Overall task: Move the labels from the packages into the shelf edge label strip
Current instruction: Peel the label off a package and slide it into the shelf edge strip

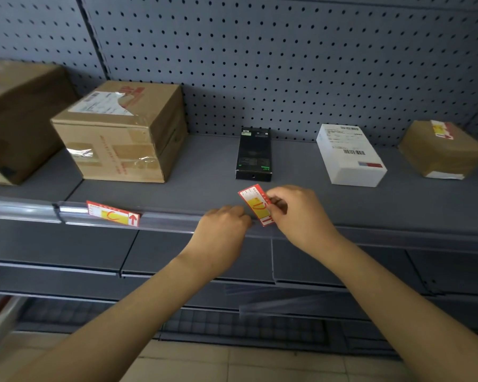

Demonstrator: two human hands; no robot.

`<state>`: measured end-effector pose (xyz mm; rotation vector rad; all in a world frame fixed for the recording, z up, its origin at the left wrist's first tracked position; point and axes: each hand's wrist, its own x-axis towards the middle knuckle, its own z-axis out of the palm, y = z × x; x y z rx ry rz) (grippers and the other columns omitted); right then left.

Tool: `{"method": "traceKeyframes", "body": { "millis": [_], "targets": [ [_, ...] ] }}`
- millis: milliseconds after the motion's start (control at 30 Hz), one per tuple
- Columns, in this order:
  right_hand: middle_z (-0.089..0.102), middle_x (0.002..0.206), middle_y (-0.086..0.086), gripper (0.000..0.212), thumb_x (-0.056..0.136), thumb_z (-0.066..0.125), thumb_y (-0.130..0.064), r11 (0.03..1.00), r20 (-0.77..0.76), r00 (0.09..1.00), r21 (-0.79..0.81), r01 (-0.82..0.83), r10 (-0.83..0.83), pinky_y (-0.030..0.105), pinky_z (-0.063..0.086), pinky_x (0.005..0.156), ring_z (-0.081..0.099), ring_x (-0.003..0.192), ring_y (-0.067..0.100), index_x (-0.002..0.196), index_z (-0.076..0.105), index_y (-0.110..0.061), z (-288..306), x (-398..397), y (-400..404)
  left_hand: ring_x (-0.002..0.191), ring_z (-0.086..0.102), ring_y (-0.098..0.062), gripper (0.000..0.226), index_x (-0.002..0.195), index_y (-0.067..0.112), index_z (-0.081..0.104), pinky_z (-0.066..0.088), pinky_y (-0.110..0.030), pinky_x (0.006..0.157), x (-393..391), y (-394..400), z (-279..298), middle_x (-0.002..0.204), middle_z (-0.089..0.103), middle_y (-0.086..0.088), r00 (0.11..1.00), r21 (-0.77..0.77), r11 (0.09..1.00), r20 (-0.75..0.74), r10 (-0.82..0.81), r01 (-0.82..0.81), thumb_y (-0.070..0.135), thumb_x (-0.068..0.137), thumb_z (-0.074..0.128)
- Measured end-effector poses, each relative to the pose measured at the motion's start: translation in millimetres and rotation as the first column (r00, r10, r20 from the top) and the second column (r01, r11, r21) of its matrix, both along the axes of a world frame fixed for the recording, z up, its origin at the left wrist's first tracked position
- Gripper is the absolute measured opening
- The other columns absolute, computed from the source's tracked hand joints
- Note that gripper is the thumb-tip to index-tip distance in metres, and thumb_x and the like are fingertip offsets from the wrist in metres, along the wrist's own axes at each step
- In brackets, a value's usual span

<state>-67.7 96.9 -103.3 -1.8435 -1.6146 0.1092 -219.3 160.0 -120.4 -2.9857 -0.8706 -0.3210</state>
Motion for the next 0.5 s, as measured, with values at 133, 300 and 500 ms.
{"method": "traceKeyframes", "body": {
  "millis": [133, 300, 500],
  "targets": [
    [0.071, 0.094, 0.009, 0.012, 0.085, 0.065, -0.007, 1.0, 0.011, 1.0, 0.011, -0.006, 0.005, 0.032, 0.057, 0.072, 0.064, 0.08, 0.017, 0.097, 0.07, -0.007, 1, -2, -1, 0.096, 0.061, -0.027, 0.034, 0.112, 0.017, 0.066, 0.048, -0.033, 0.079, 4, -2, 0, 0.106, 0.065, -0.007, 1.0, 0.006, 1.0, 0.003, 0.002, -0.002, 0.004, 0.084, 0.053],
    [0.067, 0.093, 0.01, 0.013, 0.086, 0.063, -0.007, 1.0, 0.051, 0.998, 0.0, -0.021, 0.021, 0.03, 0.052, 0.07, 0.058, 0.078, 0.017, 0.097, 0.069, -0.007, 1, -5, 0, 0.102, 0.059, -0.025, 0.037, 0.118, 0.019, 0.062, 0.046, -0.032, 0.083, 1, -2, 1, 0.116, 0.062, -0.004, 1.0, -0.037, 0.999, 0.011, -0.002, 0.003, 0.004, 0.087, 0.048],
    [0.06, 0.096, 0.009, 0.019, 0.087, 0.059, -0.009, 0.989, 0.26, 0.964, -0.145, -0.019, 0.057, 0.03, 0.041, 0.065, 0.057, 0.087, 0.025, 0.103, 0.068, -0.011, -6, -15, 3, 0.089, 0.065, -0.033, 0.032, 0.104, 0.009, 0.068, 0.052, -0.038, 0.074, -2, -5, 1, 0.107, 0.067, -0.012, 0.997, -0.061, 0.998, 0.072, 0.0, 0.004, -0.006, 0.079, 0.054]
  ]
}}
